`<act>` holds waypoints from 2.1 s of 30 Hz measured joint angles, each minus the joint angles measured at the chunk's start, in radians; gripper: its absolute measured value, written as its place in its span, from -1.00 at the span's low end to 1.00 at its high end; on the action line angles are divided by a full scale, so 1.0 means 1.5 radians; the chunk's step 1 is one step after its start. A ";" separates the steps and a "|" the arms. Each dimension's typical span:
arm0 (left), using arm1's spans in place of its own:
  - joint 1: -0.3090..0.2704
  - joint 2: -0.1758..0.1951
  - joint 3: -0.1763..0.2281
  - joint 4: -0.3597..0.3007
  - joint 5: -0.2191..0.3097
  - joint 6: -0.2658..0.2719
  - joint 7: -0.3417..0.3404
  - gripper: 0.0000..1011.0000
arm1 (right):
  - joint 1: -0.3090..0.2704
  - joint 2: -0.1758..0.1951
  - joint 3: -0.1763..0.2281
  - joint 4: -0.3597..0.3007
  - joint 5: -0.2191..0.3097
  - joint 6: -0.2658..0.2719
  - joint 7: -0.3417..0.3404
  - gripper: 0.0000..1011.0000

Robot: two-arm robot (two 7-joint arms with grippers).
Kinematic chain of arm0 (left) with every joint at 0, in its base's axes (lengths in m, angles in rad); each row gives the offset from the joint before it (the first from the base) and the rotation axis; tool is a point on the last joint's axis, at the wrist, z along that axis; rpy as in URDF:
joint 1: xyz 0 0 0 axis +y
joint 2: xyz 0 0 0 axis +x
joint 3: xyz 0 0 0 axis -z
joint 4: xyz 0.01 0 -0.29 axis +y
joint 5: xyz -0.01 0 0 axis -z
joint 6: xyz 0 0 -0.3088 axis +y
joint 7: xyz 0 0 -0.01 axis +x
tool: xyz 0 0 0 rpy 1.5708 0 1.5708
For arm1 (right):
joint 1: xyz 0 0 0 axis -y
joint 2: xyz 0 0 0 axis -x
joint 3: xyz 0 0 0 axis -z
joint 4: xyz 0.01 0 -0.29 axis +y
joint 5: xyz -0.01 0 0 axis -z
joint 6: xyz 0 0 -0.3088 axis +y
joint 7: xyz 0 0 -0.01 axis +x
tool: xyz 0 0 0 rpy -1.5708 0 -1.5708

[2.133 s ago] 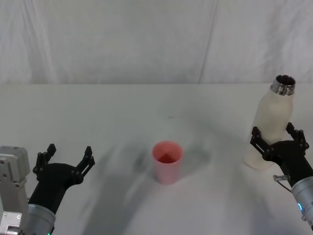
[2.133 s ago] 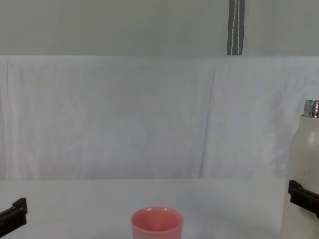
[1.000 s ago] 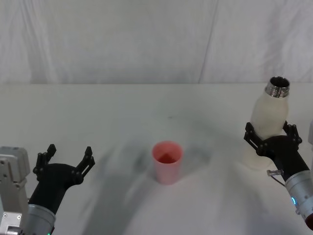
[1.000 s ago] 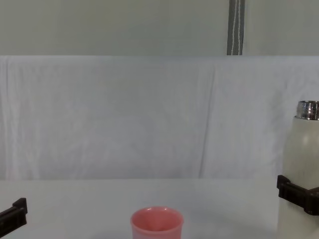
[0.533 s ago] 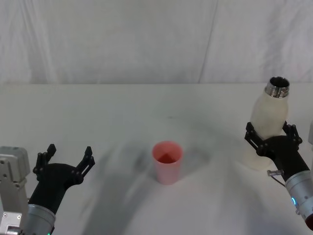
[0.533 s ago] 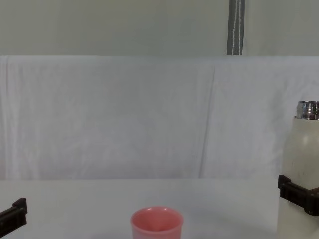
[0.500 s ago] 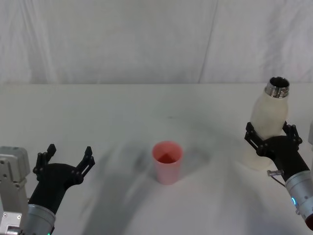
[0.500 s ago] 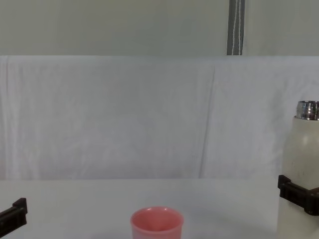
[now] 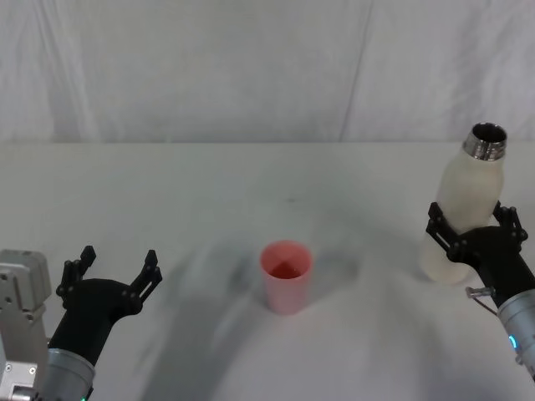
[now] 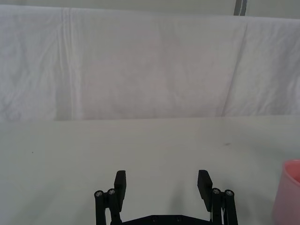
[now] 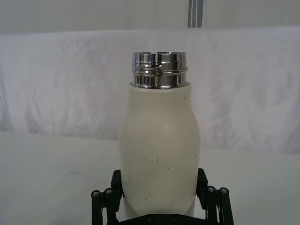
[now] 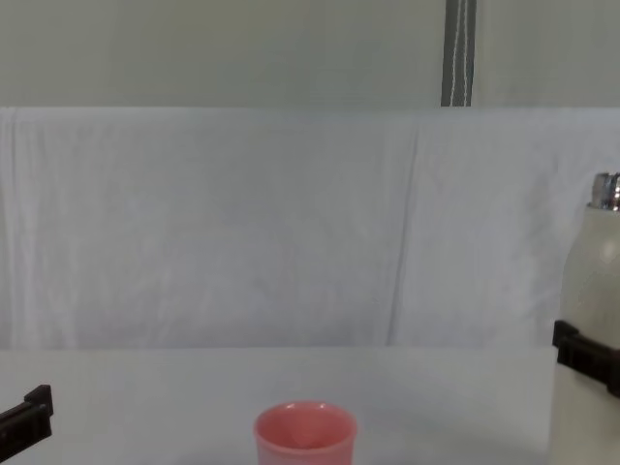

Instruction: Grasp the thermos with one hand and pour water into the cup lid.

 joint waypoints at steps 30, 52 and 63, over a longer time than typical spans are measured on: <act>0.000 0.000 0.000 0.000 0.000 0.000 0.000 0.98 | 0.021 0.065 -0.017 -0.032 -0.092 -0.001 0.013 0.88; 0.000 0.000 0.000 0.000 0.000 0.000 0.000 0.98 | 0.035 0.116 -0.083 -0.059 -0.264 -0.007 0.002 0.88; 0.000 0.000 0.000 0.000 0.000 0.000 0.000 0.98 | 0.048 0.137 -0.130 -0.062 -0.363 0.007 -0.007 0.88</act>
